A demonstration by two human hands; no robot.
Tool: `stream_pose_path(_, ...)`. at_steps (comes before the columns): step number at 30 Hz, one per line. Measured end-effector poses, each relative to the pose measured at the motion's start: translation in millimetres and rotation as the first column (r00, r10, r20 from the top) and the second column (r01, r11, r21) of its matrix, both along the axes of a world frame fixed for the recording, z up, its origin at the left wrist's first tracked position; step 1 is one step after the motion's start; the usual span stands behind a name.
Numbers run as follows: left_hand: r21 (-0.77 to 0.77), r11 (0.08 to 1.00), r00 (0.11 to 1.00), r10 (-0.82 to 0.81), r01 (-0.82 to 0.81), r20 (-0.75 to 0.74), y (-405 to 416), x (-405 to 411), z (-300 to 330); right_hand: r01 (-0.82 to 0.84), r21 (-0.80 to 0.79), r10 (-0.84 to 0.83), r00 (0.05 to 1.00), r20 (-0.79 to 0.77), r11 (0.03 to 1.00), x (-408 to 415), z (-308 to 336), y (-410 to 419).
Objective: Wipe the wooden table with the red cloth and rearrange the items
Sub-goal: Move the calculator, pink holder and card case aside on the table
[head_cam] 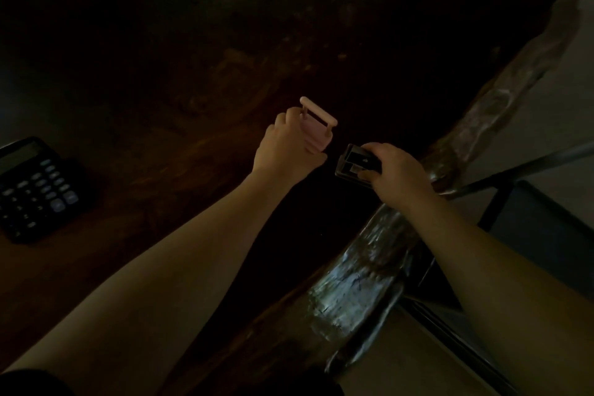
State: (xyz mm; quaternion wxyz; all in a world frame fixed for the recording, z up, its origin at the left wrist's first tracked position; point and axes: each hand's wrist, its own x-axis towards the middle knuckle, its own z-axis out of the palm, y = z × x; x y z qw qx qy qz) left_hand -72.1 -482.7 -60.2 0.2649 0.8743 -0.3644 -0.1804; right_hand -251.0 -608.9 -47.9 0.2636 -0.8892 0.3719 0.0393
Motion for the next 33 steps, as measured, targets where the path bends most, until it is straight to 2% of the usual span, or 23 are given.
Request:
stream_pose_path(5, -0.024, 1.000, 1.000, 0.005, -0.004, 0.027, 0, -2, -6, -0.015, -0.008, 0.015, 1.000, 0.002, 1.000, -1, -10, 1)
stream_pose_path(12, 0.052, 0.998, 1.000, 0.025, -0.024, -0.009, 18, -1, -2, -0.019, 0.038, 0.018, 0.999, 0.034, 0.999, -4, -5, 8)
stream_pose_path(15, 0.070, 0.996, 0.998, 0.063, -0.063, 0.006, 47, 10, -1, 0.042, -0.082, -0.031, 0.990, 0.137, 0.996, -3, 3, 23)
stream_pose_path(19, 0.082, 0.984, 0.986, 0.154, -0.159, 0.063, 108, 31, 5, 0.149, -0.327, -0.034, 0.942, 0.333, 0.933, 5, 14, 54)
stream_pose_path(21, 0.063, 0.971, 0.967, 0.224, -0.233, 0.118, 144, 43, 9, 0.131, -0.334, 0.006, 0.926, 0.378, 0.933, 14, 17, 75)
stream_pose_path(24, 0.067, 0.932, 0.917, 0.336, -0.357, 0.216, 195, 61, 14, -0.024, -0.270, 0.111, 0.943, 0.313, 0.963, 35, 17, 111)
stream_pose_path(27, 0.117, 0.882, 0.862, 0.406, -0.457, 0.304, 243, 79, 16, -0.226, -0.154, 0.249, 0.957, 0.148, 0.962, 62, 14, 147)
stream_pose_path(30, 0.161, 0.800, 0.798, 0.514, -0.578, 0.315, 290, 97, 14, -0.359, -0.027, 0.360, 0.933, 0.026, 0.933, 92, 11, 188)
stream_pose_path(33, 0.206, 0.740, 0.764, 0.585, -0.640, 0.271, 318, 113, 9, -0.433, 0.009, 0.433, 0.899, -0.067, 0.901, 112, 9, 219)
